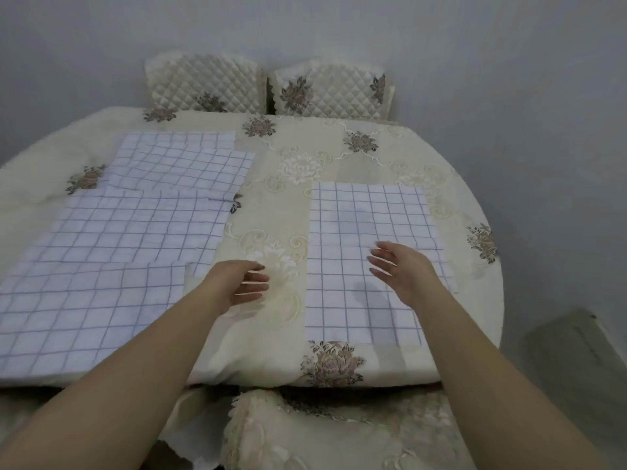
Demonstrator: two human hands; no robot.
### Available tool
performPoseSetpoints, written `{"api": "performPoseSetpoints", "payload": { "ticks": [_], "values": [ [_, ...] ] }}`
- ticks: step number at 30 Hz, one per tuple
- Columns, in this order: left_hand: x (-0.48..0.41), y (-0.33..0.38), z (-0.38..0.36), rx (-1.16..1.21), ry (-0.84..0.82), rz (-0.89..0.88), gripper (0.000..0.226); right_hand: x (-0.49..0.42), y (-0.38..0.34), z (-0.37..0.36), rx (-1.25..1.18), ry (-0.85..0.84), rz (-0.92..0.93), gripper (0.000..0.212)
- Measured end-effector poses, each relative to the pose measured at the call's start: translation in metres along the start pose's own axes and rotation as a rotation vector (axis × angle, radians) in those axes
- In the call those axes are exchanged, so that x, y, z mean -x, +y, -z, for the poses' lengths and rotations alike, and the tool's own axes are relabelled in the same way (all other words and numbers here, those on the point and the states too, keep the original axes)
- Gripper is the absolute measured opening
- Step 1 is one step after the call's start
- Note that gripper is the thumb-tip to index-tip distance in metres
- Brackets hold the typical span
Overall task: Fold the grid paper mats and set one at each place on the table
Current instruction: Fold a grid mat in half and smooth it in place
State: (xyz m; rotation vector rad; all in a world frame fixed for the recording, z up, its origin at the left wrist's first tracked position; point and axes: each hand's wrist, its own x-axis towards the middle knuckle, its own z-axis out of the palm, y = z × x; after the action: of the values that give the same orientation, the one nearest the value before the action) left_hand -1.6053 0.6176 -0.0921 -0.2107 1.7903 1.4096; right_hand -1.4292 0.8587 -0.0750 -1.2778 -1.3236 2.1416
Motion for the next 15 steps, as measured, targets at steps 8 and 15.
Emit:
{"api": "performPoseSetpoints", "payload": {
  "ticks": [8,15],
  "values": [
    [0.026,0.019,0.098,0.137,0.131,-0.105,0.022,0.016,0.027,-0.126,0.036,-0.236,-0.087,0.009],
    [0.022,0.027,0.213,0.228,0.189,-0.148,0.022,0.032,0.06,-0.229,0.075,-0.309,-0.111,0.011]
  ]
}}
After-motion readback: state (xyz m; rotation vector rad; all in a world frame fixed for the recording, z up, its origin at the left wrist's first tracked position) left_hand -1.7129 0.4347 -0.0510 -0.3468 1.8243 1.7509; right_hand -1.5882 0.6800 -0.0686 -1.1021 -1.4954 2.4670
